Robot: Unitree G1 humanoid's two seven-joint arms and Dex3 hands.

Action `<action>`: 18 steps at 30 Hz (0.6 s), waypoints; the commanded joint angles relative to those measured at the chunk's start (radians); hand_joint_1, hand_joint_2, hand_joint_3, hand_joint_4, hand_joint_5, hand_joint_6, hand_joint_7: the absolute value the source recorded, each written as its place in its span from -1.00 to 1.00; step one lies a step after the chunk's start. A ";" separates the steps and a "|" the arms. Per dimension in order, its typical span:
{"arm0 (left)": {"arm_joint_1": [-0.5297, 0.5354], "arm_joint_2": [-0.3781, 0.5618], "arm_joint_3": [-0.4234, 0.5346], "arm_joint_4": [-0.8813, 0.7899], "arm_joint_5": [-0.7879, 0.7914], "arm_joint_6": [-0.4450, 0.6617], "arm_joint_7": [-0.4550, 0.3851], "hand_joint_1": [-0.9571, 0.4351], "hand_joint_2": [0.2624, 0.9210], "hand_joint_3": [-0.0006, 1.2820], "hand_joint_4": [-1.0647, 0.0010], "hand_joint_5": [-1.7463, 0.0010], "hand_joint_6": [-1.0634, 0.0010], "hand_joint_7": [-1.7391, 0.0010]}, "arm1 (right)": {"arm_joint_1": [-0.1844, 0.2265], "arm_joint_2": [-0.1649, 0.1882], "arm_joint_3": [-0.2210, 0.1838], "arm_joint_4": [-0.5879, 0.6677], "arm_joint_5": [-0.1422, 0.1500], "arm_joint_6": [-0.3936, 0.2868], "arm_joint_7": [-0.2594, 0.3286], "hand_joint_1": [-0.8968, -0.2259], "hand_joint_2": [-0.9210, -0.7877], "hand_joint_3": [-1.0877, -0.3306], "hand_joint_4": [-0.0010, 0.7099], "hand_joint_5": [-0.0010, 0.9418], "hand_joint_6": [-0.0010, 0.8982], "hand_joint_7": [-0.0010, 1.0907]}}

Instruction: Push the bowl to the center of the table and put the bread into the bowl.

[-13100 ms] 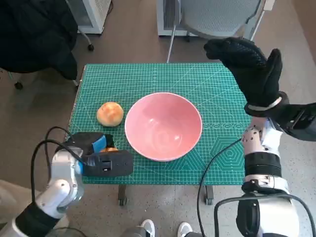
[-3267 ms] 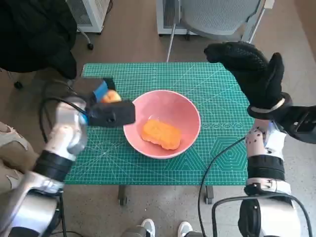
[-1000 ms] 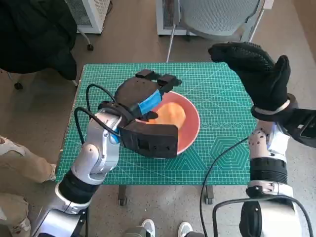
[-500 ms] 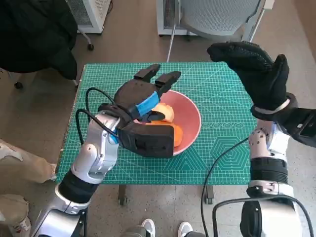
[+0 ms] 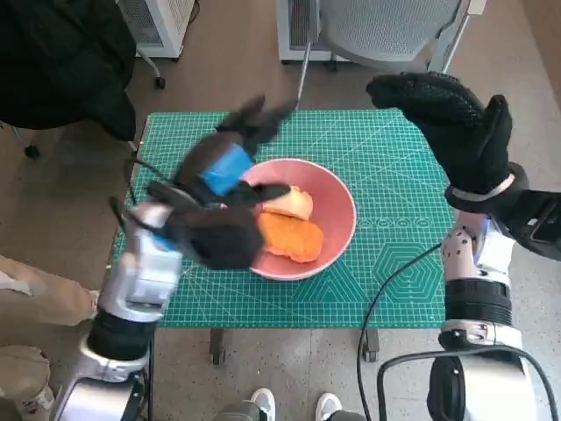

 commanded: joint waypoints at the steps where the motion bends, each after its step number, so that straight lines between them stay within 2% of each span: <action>1: 0.003 -0.118 0.196 0.027 -0.419 -0.096 -0.067 -0.66 1.00 -0.38 1.00 1.00 0.87 0.88 | -0.004 0.008 0.018 -0.045 -0.019 0.023 -0.043 -0.51 -1.00 -0.37 -0.24 -1.00 -0.33 -0.99; 3: 0.008 -0.138 0.223 0.002 -0.502 -0.079 -0.083 -0.65 1.00 -0.40 1.00 1.00 0.89 0.88 | -0.005 0.011 0.023 -0.061 -0.024 0.023 -0.056 -0.51 -1.00 -0.37 -0.25 -1.00 -0.33 -1.00; 5: 0.013 -0.147 0.244 -0.034 -0.566 -0.063 -0.091 -0.57 1.00 -0.59 1.00 1.00 0.93 0.89 | -0.005 0.015 0.029 -0.078 -0.033 0.020 -0.073 -0.51 -1.00 -0.39 -0.31 -1.00 -0.37 -1.00; 8: 0.016 -0.132 0.263 -0.061 -0.611 -0.057 -0.102 -0.47 0.95 -0.75 1.00 1.00 0.96 0.89 | -0.009 0.019 0.037 -0.094 -0.045 0.014 -0.099 -0.50 -1.00 -0.43 -0.37 -1.00 -0.40 -1.00; 16: 0.043 -0.094 0.289 -0.120 -0.666 -0.048 -0.102 -0.36 0.82 -0.89 1.00 1.00 0.87 0.84 | -0.025 0.024 0.056 -0.105 -0.078 -0.003 -0.161 -0.49 -1.00 -0.45 -0.47 -1.00 -0.44 -1.00; 18: 0.049 -0.093 0.293 -0.126 -0.673 -0.054 -0.099 -0.35 0.84 -0.93 1.00 1.00 0.91 0.72 | -0.028 0.024 0.060 -0.104 -0.084 -0.006 -0.171 -0.49 -1.00 -0.45 -0.48 -1.00 -0.45 -1.00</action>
